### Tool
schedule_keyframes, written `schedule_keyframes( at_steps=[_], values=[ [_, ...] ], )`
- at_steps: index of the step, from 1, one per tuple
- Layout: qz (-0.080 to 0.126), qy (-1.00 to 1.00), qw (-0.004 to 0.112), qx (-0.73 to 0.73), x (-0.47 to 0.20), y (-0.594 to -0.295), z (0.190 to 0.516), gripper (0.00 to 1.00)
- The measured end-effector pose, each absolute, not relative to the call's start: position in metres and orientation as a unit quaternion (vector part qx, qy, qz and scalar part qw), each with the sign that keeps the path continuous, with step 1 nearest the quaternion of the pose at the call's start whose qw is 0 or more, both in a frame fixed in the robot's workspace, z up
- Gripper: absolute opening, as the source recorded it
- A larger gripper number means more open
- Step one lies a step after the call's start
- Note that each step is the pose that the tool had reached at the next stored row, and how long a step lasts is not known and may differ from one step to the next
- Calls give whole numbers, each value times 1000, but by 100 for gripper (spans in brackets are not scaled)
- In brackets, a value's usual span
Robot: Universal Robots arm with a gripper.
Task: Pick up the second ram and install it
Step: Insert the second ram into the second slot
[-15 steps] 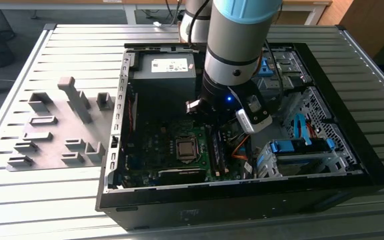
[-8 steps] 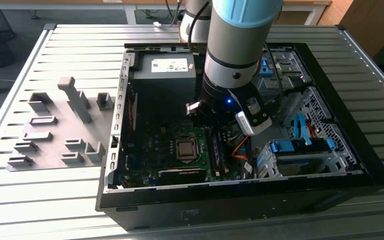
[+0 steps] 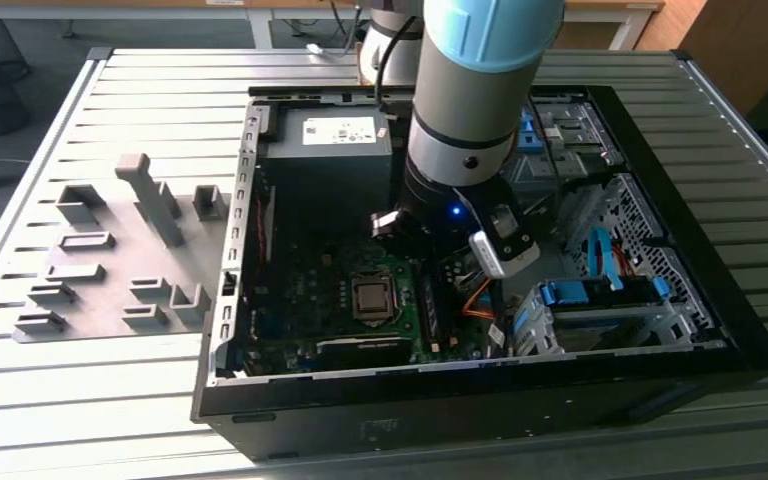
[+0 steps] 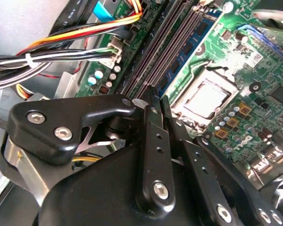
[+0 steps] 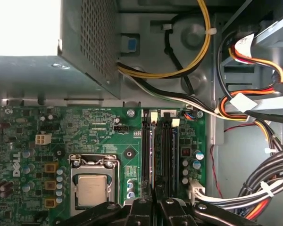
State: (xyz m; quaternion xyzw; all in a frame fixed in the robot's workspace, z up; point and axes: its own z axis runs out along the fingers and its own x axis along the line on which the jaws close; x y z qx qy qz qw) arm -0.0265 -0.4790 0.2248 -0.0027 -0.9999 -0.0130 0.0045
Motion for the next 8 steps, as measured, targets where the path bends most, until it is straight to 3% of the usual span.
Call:
schedule_keyframes(
  at_steps=[8],
  values=[
    [-13,-1000,5,-2,-26,-479,221,14]
  ],
)
